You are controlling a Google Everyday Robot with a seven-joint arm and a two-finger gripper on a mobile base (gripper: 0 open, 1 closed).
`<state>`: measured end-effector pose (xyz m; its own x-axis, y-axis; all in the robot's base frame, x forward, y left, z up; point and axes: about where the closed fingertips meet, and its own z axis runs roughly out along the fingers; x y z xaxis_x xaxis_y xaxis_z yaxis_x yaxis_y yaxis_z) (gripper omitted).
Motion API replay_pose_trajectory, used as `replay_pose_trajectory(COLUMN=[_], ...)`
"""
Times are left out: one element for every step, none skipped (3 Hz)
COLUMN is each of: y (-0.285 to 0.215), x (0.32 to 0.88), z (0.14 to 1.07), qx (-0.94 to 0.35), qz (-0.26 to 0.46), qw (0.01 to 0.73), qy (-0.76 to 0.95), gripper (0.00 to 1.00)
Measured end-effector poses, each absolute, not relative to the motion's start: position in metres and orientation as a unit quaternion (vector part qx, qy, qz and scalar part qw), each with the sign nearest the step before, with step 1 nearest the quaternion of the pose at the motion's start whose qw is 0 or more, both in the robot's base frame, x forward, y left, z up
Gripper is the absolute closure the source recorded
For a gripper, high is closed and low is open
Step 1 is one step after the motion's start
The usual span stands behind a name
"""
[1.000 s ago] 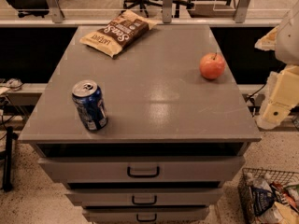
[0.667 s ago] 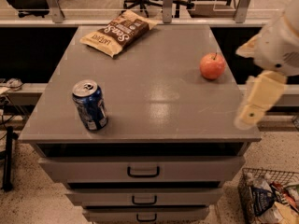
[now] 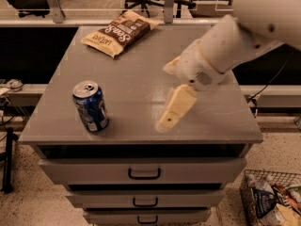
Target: Knock pepsi can over
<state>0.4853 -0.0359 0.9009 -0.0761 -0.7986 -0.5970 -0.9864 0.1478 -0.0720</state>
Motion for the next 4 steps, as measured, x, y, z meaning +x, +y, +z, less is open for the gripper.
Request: replay_pose_trajectory(y=[0.025,0.07,0.109,0.143], x=[0.492,0.491,0.488,0.484], z=[0.891,0.885,0.885,0.888], qx=[-0.624,-0.604,-0.579,-0.553], qz=[0.243,0.294,0.344,0.39], qw=[0.312,0.358,0.394,0.415], qy=[0.674,0.648,0.626,0.608], gripper=[0.0,0.0,0.0,0.16])
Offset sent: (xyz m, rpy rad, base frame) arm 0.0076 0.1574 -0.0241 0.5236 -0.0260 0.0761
